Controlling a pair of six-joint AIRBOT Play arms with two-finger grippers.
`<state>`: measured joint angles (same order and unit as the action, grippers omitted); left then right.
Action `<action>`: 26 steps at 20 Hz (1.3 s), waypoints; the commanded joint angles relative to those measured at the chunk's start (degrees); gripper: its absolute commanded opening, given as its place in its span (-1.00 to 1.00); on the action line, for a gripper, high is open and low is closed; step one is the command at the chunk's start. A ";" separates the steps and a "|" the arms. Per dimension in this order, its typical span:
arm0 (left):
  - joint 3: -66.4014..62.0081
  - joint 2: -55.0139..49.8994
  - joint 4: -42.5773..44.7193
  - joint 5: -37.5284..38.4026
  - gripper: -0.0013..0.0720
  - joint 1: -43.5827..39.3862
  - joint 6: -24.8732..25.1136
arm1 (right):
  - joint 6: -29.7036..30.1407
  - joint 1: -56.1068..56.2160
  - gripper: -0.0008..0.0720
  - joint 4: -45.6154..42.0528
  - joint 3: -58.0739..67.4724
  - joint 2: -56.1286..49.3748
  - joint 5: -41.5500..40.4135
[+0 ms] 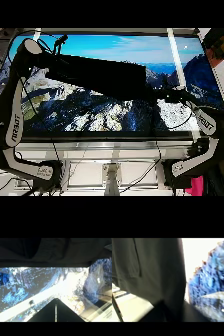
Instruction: Fold the clothes and pants, and hang the long-sleeved shirts on hangers.
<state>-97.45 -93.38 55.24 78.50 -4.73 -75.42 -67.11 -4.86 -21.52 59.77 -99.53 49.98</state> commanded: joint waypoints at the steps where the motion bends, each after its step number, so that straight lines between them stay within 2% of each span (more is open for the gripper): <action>1: 0.00 -0.46 -0.02 -0.04 -0.96 -0.61 -0.20 | -0.37 0.22 -0.93 0.11 0.11 -0.09 0.35; 3: 0.00 -0.52 0.02 -1.11 -0.96 -2.25 -0.35 | -0.39 0.22 -0.94 -1.44 0.09 0.61 2.62; 5: 0.00 -0.57 0.52 -3.58 -0.96 -4.79 -2.45 | -2.75 0.20 -0.94 -8.81 -0.81 2.58 4.00; 7: 0.00 -0.87 4.48 -5.25 -0.96 -8.39 -5.49 | -5.51 -0.52 -0.94 -17.20 -4.63 6.86 3.58; 10: 0.00 -2.45 11.89 -5.42 -0.96 -15.28 -9.60 | -5.49 -5.99 -0.94 -22.69 -14.71 16.48 4.98; 15: 0.00 -7.78 12.00 -8.52 -0.96 -25.77 -14.32 | -2.47 -21.24 -0.94 -31.47 -26.69 34.18 18.14; 17: 0.00 -10.27 9.18 -11.74 -0.96 -30.18 -14.40 | -2.60 -26.23 -0.94 -33.14 -26.97 40.74 22.73; 19: 0.00 -12.39 7.50 -16.65 -0.96 -33.86 -14.99 | -2.62 -28.61 -0.94 -33.16 -26.95 47.25 23.17; 22: 0.00 -15.74 7.54 -23.87 -0.96 -37.66 -19.04 | -2.80 -29.18 -0.94 -33.79 -26.95 53.96 26.10; 26: 0.00 -19.12 9.05 -24.28 -0.96 -38.80 -20.00 | -4.39 -29.18 -0.94 -32.28 -24.59 56.92 27.85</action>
<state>-97.45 -110.19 63.29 56.77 -41.98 -94.11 -70.57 -33.43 -54.57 33.85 -45.58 75.66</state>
